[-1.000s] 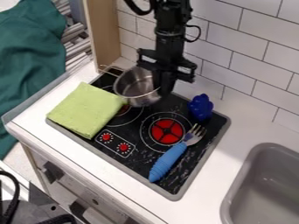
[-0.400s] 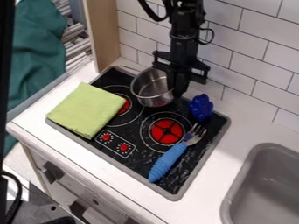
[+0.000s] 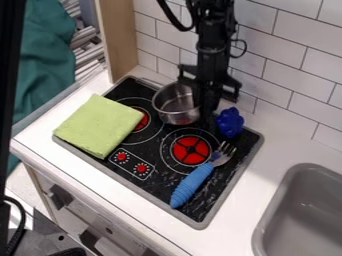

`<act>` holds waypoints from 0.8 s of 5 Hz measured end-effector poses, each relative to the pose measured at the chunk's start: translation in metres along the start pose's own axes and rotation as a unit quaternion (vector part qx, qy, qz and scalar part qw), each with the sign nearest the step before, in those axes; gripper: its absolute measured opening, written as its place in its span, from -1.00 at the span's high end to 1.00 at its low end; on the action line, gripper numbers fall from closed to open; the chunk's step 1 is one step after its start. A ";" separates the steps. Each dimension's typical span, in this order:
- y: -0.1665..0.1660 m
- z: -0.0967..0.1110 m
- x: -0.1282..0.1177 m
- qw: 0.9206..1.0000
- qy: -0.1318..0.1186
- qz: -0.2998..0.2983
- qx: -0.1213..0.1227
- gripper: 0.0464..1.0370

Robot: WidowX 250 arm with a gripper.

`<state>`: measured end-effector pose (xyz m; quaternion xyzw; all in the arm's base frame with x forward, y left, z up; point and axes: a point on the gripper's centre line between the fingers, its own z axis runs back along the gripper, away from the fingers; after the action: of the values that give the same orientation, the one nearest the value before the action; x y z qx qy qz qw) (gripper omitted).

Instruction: Move the silver pot to the middle top of the cooker

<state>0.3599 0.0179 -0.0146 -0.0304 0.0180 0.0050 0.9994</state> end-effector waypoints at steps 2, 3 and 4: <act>0.002 0.004 0.000 1.000 -0.018 0.005 0.000 -0.56; 0.004 0.022 -0.001 0.999 -0.043 0.002 0.000 -0.95; 0.005 0.047 -0.004 0.998 -0.064 -0.008 0.013 -0.94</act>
<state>0.3581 0.0261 0.0322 -0.0175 -0.0466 -0.0007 0.9988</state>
